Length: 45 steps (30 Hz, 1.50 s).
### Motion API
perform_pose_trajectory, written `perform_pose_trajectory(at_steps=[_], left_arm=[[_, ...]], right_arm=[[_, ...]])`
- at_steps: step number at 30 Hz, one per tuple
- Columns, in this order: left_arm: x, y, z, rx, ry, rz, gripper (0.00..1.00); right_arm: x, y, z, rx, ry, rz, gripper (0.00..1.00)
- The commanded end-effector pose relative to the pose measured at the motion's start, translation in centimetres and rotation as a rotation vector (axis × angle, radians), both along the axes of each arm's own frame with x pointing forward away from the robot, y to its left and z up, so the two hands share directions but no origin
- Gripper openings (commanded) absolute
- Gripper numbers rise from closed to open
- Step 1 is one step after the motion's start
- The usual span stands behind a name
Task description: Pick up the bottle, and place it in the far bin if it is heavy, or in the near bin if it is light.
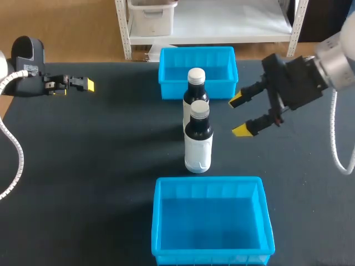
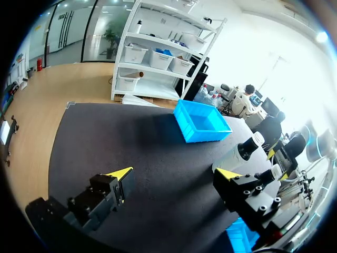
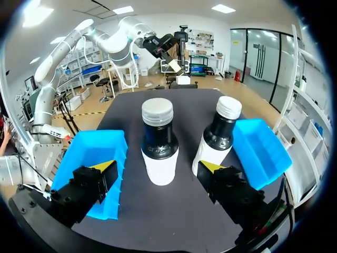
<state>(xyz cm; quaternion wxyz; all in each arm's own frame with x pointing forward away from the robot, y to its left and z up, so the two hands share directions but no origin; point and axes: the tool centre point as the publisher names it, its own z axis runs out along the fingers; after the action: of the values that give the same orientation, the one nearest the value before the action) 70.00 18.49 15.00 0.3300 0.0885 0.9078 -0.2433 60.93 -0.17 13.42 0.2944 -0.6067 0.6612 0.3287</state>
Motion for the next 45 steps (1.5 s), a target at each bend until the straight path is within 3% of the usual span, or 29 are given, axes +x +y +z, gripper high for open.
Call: perform_pose_trajectory(at_steps=[1,14,35,41,45], left_arm=[[0.0,0.0,0.0,0.000,0.000,0.000,1.00],[0.0,0.0,0.0,0.000,0.000,0.000,1.00],[0.0,0.0,0.0,0.000,0.000,0.000,1.00],[0.0,0.0,0.0,0.000,0.000,0.000,1.00],[0.0,0.0,0.0,0.000,0.000,0.000,1.00]], right_arm=[[0.5,1.4,-0.4,0.001,0.004,0.008,1.00],[0.6,4.8,-0.8,-0.002,0.028,0.020,1.00],[0.7,7.5,-1.4,0.003,0.042,0.045,1.00],[0.8,7.7,-1.5,0.005,0.046,0.046,0.94],[0.9,7.7,-1.6,0.008,0.049,0.046,0.79]])
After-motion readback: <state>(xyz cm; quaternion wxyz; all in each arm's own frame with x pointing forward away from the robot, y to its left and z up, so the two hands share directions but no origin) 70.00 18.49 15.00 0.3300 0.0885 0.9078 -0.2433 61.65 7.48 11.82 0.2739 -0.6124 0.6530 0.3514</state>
